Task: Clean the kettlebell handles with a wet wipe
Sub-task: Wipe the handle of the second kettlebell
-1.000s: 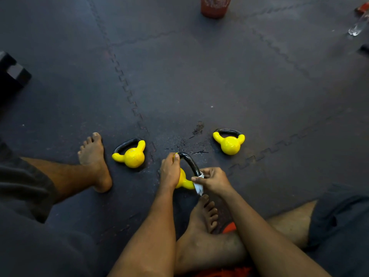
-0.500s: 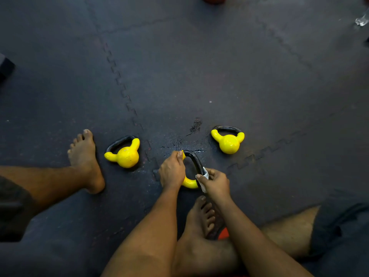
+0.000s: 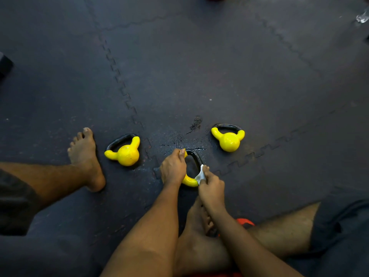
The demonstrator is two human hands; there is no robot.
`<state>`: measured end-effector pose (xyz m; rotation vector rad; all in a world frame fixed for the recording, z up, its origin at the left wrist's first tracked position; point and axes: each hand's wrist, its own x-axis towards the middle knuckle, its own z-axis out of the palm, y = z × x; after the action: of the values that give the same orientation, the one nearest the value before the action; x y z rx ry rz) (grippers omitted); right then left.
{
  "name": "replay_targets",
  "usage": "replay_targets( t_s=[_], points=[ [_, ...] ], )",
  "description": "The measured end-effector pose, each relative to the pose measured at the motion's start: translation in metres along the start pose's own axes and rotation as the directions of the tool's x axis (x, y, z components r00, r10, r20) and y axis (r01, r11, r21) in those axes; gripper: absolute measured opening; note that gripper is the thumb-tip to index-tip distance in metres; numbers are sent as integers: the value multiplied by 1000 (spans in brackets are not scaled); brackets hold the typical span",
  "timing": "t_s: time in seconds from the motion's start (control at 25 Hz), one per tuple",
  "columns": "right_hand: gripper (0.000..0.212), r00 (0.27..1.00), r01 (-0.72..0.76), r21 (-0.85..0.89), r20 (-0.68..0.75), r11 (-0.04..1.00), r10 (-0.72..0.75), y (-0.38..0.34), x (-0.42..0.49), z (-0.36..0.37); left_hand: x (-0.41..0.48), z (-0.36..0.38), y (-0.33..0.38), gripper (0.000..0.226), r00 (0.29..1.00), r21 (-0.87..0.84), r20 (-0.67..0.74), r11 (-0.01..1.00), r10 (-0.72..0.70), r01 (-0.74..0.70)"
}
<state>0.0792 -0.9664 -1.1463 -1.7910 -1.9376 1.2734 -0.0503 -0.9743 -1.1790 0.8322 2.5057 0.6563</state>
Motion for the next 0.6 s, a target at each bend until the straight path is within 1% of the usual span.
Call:
replay_targets(
  t_s=[0.08, 0.2, 0.32, 0.4, 0.48, 0.6],
  points=[
    [62, 995, 95, -114, 30, 989, -92, 0, -9, 4, 1, -1, -1, 40, 1000, -10, 1, 1000, -3, 3],
    [80, 979, 177, -303, 151, 936, -137, 2, -23, 11, 1, -1, -3, 39, 1000, -35, 14, 999, -1, 1],
    [89, 956, 270, -379, 215, 885, -199, -1, -18, 10, 2, 1, -4, 40, 1000, -59, 23, 998, 4, -3],
    [89, 928, 361, -459, 265, 812, -263, 0, -8, 5, 3, 0, -5, 39, 1000, -77, 16, 997, -6, 7],
    [83, 893, 443, -528, 331, 724, -305, 8, -6, -1, 5, -1, -6, 40, 1000, -91, 15, 995, -26, 27],
    [72, 861, 505, -606, 398, 614, -315, 17, -11, -7, 6, 0, -4, 40, 999, -96, 27, 995, -31, 34]
  ],
)
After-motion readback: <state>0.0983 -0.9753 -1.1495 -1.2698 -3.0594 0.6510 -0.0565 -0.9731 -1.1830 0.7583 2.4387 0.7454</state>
